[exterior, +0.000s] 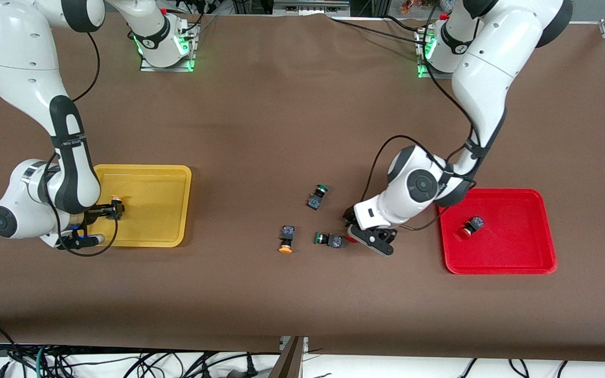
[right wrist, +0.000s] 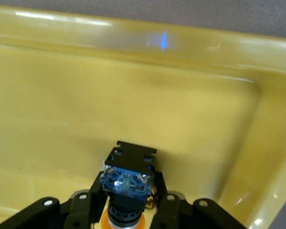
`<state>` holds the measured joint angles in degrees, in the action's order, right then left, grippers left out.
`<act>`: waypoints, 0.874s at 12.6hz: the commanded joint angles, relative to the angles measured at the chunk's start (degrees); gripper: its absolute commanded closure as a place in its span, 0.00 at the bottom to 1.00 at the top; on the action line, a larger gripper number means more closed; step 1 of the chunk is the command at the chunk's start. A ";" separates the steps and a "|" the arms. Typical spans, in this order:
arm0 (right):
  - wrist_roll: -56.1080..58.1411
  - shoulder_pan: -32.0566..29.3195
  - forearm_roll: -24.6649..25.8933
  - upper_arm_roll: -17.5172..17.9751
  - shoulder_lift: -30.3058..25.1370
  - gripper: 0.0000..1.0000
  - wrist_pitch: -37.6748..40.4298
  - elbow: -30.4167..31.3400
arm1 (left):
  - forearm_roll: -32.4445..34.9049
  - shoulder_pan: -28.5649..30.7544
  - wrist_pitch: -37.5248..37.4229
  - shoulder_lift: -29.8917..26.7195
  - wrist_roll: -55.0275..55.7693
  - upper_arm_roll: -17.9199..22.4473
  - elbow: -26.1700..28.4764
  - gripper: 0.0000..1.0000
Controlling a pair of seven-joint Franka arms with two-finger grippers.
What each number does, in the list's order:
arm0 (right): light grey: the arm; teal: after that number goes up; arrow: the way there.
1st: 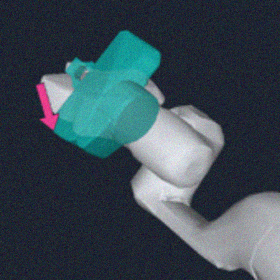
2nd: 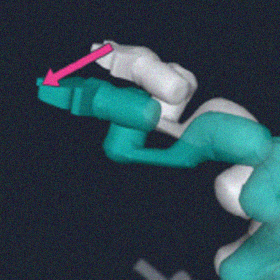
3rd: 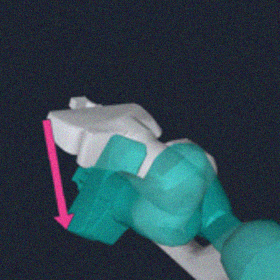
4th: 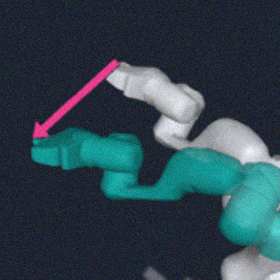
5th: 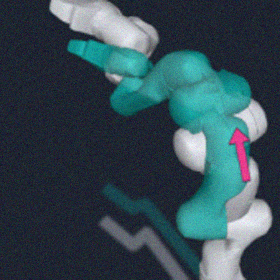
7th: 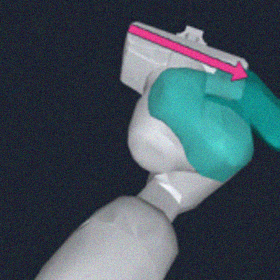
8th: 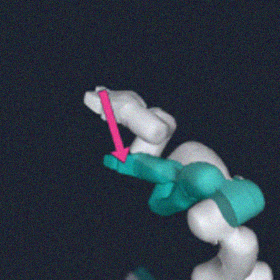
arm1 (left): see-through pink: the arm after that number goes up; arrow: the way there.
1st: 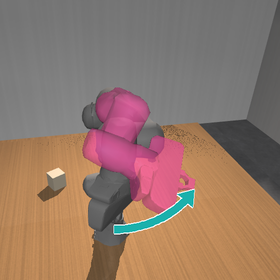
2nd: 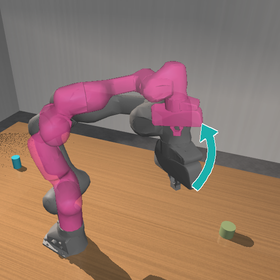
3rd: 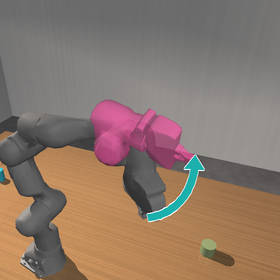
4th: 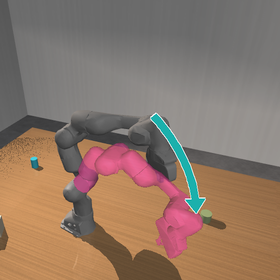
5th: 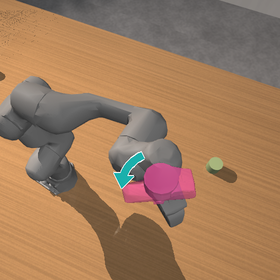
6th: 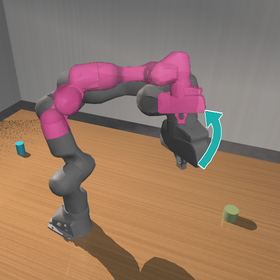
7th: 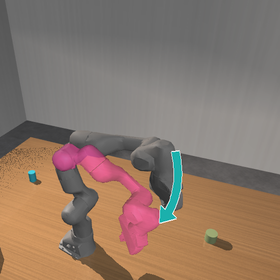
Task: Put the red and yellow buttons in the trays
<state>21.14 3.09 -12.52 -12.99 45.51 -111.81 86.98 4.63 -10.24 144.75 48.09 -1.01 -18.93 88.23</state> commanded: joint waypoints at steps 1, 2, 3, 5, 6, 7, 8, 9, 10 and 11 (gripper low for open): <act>1.00 -0.01 -0.04 0.34 -1.56 0.50 -0.35 2.85 | 0.90 -0.92 1.84 -1.51 3.20 0.83 2.82 0.00; 1.70 -0.01 -0.13 0.34 -2.87 0.00 0.70 1.80 | 0.90 -0.92 2.20 -1.60 3.20 0.83 3.70 0.00; 2.58 0.07 -0.22 0.42 -3.76 0.00 2.28 0.14 | 1.08 -0.92 2.46 -1.68 3.20 0.92 4.75 0.00; 2.67 0.77 -0.48 1.04 -4.20 0.00 6.58 -4.94 | 1.08 -0.92 2.73 -1.60 3.20 0.92 4.94 0.00; 2.50 2.34 -0.40 2.08 -4.21 0.00 8.95 -8.28 | 1.17 -0.92 2.81 -1.60 2.86 1.00 4.94 0.01; 1.89 4.62 -0.40 2.53 -4.21 0.00 9.76 -10.58 | 1.17 -0.83 2.81 -1.60 2.77 1.00 4.94 0.31; 1.45 8.12 -0.66 2.53 -4.12 0.00 9.16 -11.47 | 1.08 -0.83 2.73 -1.60 2.94 1.00 4.94 0.56; 0.05 11.03 -0.31 2.45 -3.60 0.00 7.24 -12.43 | 1.17 -0.48 2.73 -1.60 2.94 1.00 5.02 0.70; -3.62 13.58 -0.57 2.44 -3.24 0.00 3.21 -12.27 | 1.17 -0.22 2.64 -1.68 2.94 0.92 5.02 0.80; -8.53 15.70 -0.83 2.53 -2.72 0.00 0.48 -12.18 | 1.17 -0.04 2.29 -2.12 2.77 0.92 5.02 0.85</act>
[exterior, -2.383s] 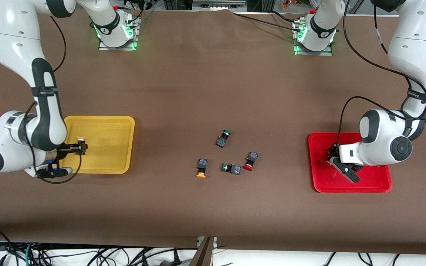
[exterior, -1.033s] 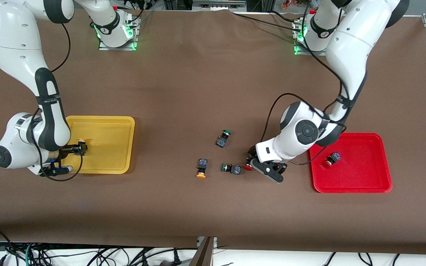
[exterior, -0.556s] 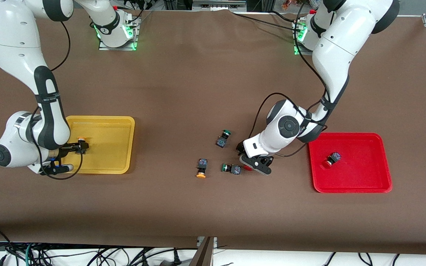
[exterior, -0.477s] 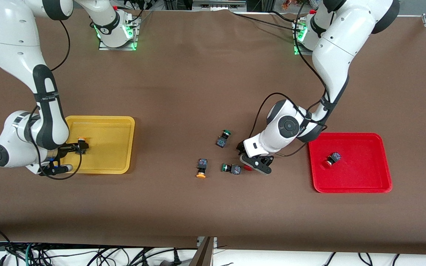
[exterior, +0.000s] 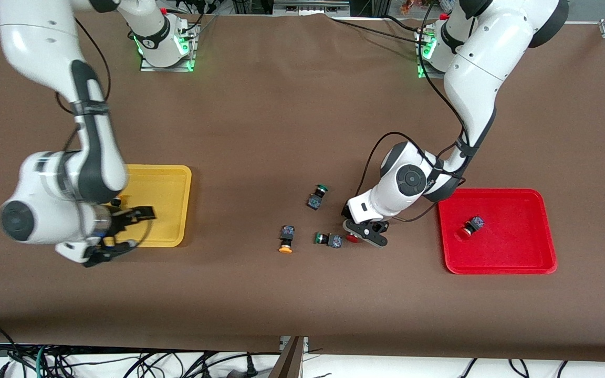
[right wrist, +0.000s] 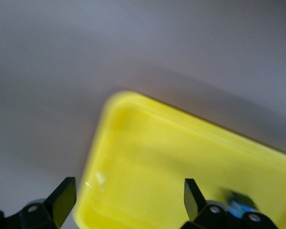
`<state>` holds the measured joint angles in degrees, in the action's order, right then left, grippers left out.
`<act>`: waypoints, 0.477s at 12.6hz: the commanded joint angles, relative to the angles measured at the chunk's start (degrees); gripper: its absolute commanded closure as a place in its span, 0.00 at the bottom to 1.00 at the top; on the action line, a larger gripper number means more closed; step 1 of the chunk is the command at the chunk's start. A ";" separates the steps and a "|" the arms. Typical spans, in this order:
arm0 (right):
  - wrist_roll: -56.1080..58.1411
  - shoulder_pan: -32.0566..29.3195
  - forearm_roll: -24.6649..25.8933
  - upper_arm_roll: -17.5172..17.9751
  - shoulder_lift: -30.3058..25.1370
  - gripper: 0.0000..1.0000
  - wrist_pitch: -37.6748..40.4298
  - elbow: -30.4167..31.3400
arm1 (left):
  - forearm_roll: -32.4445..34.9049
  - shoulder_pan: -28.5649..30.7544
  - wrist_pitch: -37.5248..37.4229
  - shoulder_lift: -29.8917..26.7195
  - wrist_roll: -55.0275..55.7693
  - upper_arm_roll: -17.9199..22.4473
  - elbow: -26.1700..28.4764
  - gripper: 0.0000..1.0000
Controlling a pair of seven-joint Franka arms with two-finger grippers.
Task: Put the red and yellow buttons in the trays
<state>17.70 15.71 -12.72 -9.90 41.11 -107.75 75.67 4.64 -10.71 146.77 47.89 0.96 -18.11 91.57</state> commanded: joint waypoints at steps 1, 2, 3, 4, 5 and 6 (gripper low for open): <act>-10.35 5.18 -0.72 -0.38 1.87 0.00 -5.26 -0.88 | 1.16 0.60 -0.17 -2.44 0.63 0.18 1.68 0.88; -15.89 7.73 -0.64 -0.38 2.13 0.00 -6.67 -0.88 | 1.16 1.47 -1.65 -3.58 0.62 0.10 1.68 0.90; -20.99 9.93 -0.63 -0.38 2.39 0.00 -8.60 -1.05 | 1.16 2.27 -5.67 -5.33 0.54 0.10 1.42 0.90; -25.48 11.86 -0.63 -0.30 3.18 0.00 -11.75 -1.14 | 1.07 2.88 -10.76 -7.70 0.54 0.10 1.07 0.90; -30.13 13.89 -0.63 -0.29 3.71 0.00 -15.00 -1.05 | 1.16 4.28 -15.07 -9.64 0.45 0.10 0.89 0.90; -34.36 16.17 -0.55 -0.29 4.58 0.00 -17.30 -1.14 | 1.16 5.95 -19.03 -11.39 0.36 0.10 0.80 0.90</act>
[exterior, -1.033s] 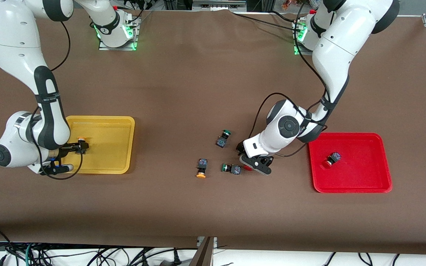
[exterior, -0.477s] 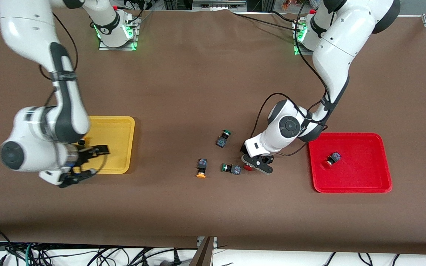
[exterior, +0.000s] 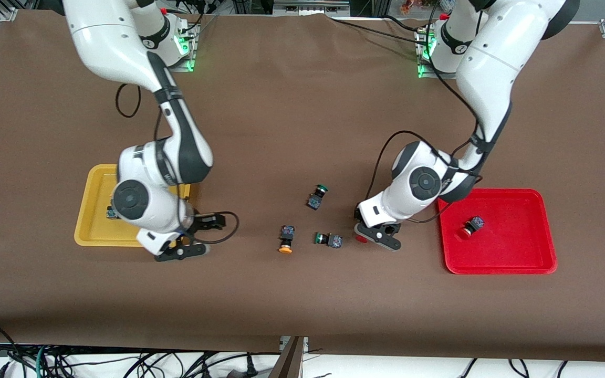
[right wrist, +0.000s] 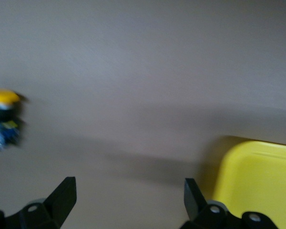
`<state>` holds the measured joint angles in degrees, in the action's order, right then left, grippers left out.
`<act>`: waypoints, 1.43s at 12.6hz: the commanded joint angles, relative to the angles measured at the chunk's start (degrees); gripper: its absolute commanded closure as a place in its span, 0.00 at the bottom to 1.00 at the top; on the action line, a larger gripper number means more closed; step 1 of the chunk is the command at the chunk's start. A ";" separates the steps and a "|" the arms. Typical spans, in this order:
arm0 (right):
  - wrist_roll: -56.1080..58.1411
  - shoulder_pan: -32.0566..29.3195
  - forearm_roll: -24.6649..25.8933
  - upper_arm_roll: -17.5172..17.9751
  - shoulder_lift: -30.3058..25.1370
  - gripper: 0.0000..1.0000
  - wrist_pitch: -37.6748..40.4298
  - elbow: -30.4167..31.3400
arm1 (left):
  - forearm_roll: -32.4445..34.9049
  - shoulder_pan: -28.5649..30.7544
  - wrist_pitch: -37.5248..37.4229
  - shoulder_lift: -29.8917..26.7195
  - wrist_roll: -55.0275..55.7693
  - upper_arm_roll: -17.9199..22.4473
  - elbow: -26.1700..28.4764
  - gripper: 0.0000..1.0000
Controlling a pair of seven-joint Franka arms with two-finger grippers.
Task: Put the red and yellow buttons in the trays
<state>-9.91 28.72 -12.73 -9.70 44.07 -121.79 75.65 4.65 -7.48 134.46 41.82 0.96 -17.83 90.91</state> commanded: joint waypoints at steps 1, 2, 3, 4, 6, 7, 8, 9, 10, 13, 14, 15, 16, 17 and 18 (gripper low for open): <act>-10.01 4.49 -0.45 -0.59 2.33 0.00 -5.46 -1.12 | 1.15 3.96 -10.67 -6.82 -0.77 -0.18 1.29 0.89; -11.00 4.93 -0.54 -0.50 2.77 0.00 -7.22 -1.03 | 1.15 5.27 -13.84 -7.88 -2.87 -0.01 1.02 0.89; -11.10 5.72 -0.54 -0.50 3.13 0.00 -7.76 -1.12 | 1.15 7.29 -16.40 -8.59 -5.93 0.17 0.93 0.89; -11.53 6.34 -0.62 -0.50 3.30 0.00 -8.03 -1.12 | 1.15 10.01 -18.25 -9.21 -9.62 0.17 0.93 0.88; -13.46 7.66 -0.54 -0.50 4.27 0.00 -11.52 -1.12 | 1.15 16.24 -19.50 -9.30 -19.53 0.43 0.93 0.88; -14.08 8.71 -0.54 -0.50 4.97 0.00 -13.37 -1.21 | 1.15 20.01 -19.85 -8.95 -24.29 1.13 1.19 0.88; -14.08 9.50 -0.28 -0.59 5.67 0.00 -14.78 -1.21 | 1.15 23.36 -19.76 -8.25 -28.77 1.22 0.94 0.88; -14.17 9.94 -0.27 -0.59 6.29 0.00 -15.84 -1.21 | 1.32 26.18 -19.07 -6.94 -32.56 1.31 0.76 0.88; -14.17 10.38 -0.27 -0.59 6.64 0.00 -16.98 -1.21 | 2.80 27.95 -17.75 -5.88 -34.94 1.31 0.67 0.88; -14.26 11.97 -0.19 -0.59 8.75 0.00 -21.46 -1.30 | 13.69 31.29 -10.03 -3.07 -38.91 1.40 0.76 0.87; -14.17 12.32 -0.19 -0.59 9.62 0.00 -23.39 -1.30 | 13.98 31.91 -8.27 -2.02 -40.14 1.40 0.84 0.86; -14.26 13.02 -0.10 -0.59 10.59 0.00 -25.24 -1.30 | 13.89 32.18 -7.81 -1.48 -40.94 1.40 0.93 0.86; -14.26 13.63 -0.10 -0.67 11.30 0.00 -26.65 -1.30 | 13.98 32.18 -7.81 -1.22 -41.03 1.40 1.02 0.86; -14.26 13.73 -0.10 -0.67 11.83 0.00 -27.27 -1.30 | 13.98 32.18 -7.81 -0.87 -41.12 1.40 1.02 0.84; -14.26 13.73 -0.19 -0.67 12.27 0.00 -27.36 -1.47 | 13.98 32.18 -7.72 -0.51 -41.12 1.40 1.02 0.83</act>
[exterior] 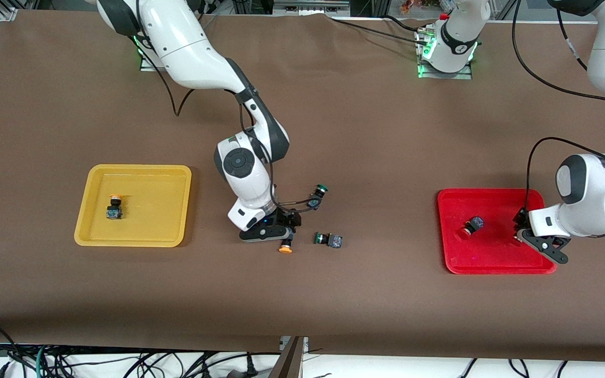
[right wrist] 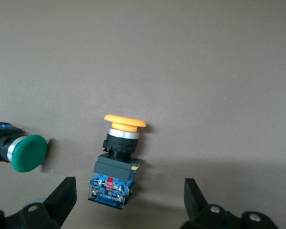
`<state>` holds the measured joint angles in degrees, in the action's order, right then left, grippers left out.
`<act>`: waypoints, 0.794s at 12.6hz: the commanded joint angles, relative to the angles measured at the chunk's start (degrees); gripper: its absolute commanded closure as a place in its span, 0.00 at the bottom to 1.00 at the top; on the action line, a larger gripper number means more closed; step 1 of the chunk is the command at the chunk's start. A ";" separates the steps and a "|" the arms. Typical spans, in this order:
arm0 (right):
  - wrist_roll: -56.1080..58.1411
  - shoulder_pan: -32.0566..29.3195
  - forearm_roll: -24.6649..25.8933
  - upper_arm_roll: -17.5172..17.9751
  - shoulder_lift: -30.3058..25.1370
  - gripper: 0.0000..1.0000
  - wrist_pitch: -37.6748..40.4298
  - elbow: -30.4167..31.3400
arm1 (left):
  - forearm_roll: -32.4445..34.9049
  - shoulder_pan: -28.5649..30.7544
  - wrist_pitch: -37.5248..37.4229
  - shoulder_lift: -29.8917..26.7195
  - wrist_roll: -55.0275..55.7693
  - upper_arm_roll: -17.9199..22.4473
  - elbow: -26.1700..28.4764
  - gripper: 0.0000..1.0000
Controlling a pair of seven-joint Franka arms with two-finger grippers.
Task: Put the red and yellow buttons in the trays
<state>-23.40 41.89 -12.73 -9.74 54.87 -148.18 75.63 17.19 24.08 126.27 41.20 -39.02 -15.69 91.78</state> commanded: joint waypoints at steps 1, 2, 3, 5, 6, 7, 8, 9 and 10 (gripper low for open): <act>-0.77 1.00 -0.11 -0.54 2.08 0.00 -1.06 -2.06 | 1.44 0.62 0.46 0.45 -1.15 -0.74 0.07 0.83; -0.77 1.35 -0.11 -0.63 2.78 0.00 -1.24 -2.24 | 1.44 0.53 0.46 0.46 -1.15 -0.74 0.07 0.76; -0.77 1.53 -0.11 -0.63 2.87 0.10 -1.24 -2.24 | 1.44 0.53 0.46 0.46 -1.15 -0.74 0.07 0.64; -0.68 1.53 -0.11 -0.63 2.87 0.49 -1.24 -2.24 | 1.44 0.44 0.38 0.37 -1.23 -0.83 0.07 0.45; -0.68 1.53 -0.11 -0.63 2.79 0.62 -1.15 -2.24 | 1.44 0.36 0.29 0.19 -1.23 -0.83 0.07 0.13; -0.59 1.53 -0.02 -0.63 2.70 0.78 -1.15 -2.24 | 1.44 0.18 0.11 0.02 -1.23 -0.92 -0.02 0.00; -0.50 1.53 -0.02 -0.80 2.35 0.91 -0.89 -2.24 | 1.44 0.09 -0.06 -0.24 -1.23 -1.26 -0.11 0.00; -0.07 1.44 0.07 -0.98 1.74 0.96 -0.63 -2.24 | 1.36 0.09 -0.15 -0.59 -0.97 -1.36 -0.19 0.00; 0.37 1.01 0.16 -1.06 1.04 0.98 -0.54 -2.24 | 1.36 0.09 -0.24 -1.21 -0.54 -1.62 -0.19 0.00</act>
<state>-23.43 42.99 -12.70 -10.17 56.52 -149.25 74.42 17.20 23.99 126.43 41.65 -39.67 -16.72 91.42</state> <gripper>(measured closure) 0.590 0.172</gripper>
